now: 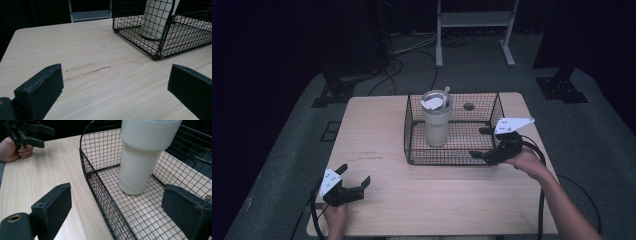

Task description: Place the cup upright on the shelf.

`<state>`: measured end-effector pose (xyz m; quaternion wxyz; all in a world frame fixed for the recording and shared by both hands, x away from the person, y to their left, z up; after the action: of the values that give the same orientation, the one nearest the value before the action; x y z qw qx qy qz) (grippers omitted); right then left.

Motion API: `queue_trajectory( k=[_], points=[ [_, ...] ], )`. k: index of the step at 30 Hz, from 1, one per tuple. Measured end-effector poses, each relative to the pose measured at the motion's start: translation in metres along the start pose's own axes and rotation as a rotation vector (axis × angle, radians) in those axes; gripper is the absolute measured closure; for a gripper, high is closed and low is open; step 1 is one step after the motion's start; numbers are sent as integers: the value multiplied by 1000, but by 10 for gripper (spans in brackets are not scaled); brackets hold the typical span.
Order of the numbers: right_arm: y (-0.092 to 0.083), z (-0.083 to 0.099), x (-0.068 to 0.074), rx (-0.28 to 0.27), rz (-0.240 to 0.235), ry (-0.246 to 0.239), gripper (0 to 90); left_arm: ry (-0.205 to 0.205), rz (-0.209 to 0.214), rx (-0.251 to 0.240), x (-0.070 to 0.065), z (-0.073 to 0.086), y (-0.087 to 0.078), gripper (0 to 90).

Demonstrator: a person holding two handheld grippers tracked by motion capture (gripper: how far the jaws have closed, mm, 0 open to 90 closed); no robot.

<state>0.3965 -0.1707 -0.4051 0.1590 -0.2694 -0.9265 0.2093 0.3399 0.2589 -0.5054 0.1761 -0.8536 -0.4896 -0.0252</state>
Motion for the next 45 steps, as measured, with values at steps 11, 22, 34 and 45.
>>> queue_trajectory(
  k=[11, 22, 34, 45],
  points=[
    [-5, 17, 8, -3, -20, 9, 88, 3, -1, 0, 0, 0, 0, 0],
    [-8, 37, 10, 0, -30, 39, 88, 4, -1, 1, 0, 0, 0, 0],
    [-15, 54, 17, -8, -33, 47, 88, 7, -2, 8, 0, 0, 0, 0],
    [-23, 70, 20, -25, -29, 68, 88, 6, -2, 8, 0, 0, 0, 0]
  ],
)
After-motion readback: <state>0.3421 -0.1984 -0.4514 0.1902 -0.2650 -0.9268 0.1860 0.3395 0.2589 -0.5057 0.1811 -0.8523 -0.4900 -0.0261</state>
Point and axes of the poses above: each handheld gripper's, and its own axes: y roughly forward along the jaws, z roughly out of its underside, x roughly to its left, the point moved 7 cm from there along y, roughly forward along the jaws, and after that the axes turned 13 degrees about y, right-handed, at the moved point
